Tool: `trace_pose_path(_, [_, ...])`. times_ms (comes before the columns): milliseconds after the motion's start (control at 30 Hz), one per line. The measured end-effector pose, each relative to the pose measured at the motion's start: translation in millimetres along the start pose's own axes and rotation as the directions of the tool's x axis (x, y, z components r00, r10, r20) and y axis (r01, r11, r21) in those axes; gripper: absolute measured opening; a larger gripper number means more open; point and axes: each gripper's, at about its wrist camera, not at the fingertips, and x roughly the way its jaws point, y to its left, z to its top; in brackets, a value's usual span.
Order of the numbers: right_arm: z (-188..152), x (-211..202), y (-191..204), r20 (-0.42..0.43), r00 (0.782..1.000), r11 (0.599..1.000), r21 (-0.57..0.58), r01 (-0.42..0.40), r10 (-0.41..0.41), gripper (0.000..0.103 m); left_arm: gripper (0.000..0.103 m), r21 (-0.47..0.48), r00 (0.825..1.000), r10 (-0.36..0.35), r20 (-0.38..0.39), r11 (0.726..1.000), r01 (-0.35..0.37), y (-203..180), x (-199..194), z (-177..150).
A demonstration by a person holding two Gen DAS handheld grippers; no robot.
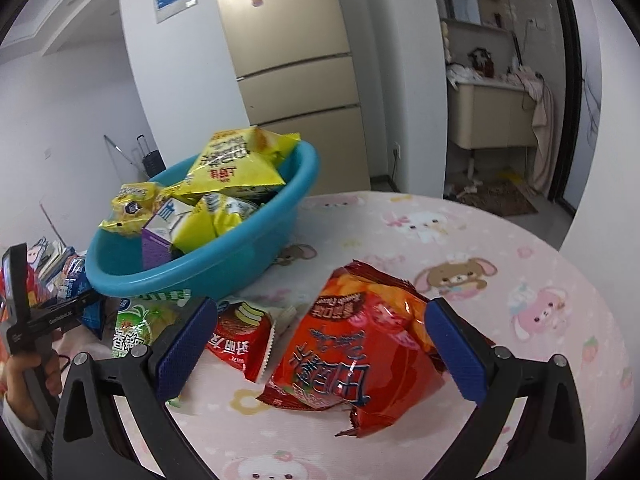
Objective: Organize snacks
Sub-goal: 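Grasp the blue biscuit pack with the left tool while the right tool grasps the red chip bag, then carry the blue pack over the basin and open the left tool while the right tool holds the red bag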
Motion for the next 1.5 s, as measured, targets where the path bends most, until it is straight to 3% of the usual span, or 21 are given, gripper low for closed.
trace_pose_path(100, [1.4,-2.4,-3.9,0.004,0.998,0.997,0.05,-0.06,0.06,0.103,0.078,-0.023,1.0,-0.009,-0.004,1.0,0.009,3.9,0.3,-0.1])
trace_pose_path(267, [-2.5,8.5,-3.8,-0.039,0.999,0.999,0.016,0.034,-0.033,0.103,0.078,-0.035,1.0,-0.01,-0.005,0.999,0.01,4.7,0.5,0.3])
trace_pose_path(467, [-3.6,9.5,-15.4,-0.045,0.998,0.996,0.078,0.053,-0.05,0.103,0.078,-0.003,1.0,0.012,0.003,1.0,-0.012,-1.6,-1.3,-1.2])
trace_pose_path(600, [-1.4,6.9,-24.6,-0.035,0.999,0.99,0.141,0.003,0.002,0.103,0.078,-0.013,1.0,0.006,0.001,1.0,-0.006,-0.1,-1.1,-1.0])
trace_pose_path(833, [3.0,-1.5,-29.7,0.012,0.999,0.989,0.144,0.044,-0.046,0.103,0.078,-0.01,1.0,0.008,0.001,1.0,-0.008,-0.9,-1.5,-1.3])
trace_pose_path(1167, [-9.0,31.5,-37.1,-0.13,0.979,0.981,0.09,0.17,-0.157,0.103,0.078,-0.005,1.0,0.014,0.006,1.0,-0.014,-1.9,-2.5,-1.5])
trace_pose_path(1433, [-19.2,49.8,-56.5,-0.191,0.982,0.976,0.213,0.047,-0.006,0.103,0.078,-0.045,0.999,0.001,0.034,0.999,0.001,3.7,-14.0,-0.8])
trace_pose_path(1467, [-18.9,49.8,-57.7,-0.187,0.982,0.975,0.221,0.04,0.002,0.101,0.078,-0.051,1.0,-0.004,0.03,0.999,0.005,5.0,-14.8,0.9])
trace_pose_path(1500, [-18.2,49.2,-59.3,-0.179,0.984,0.973,0.228,0.031,0.011,0.092,0.078,-0.053,1.0,-0.005,0.029,0.999,0.006,5.7,-15.7,2.2])
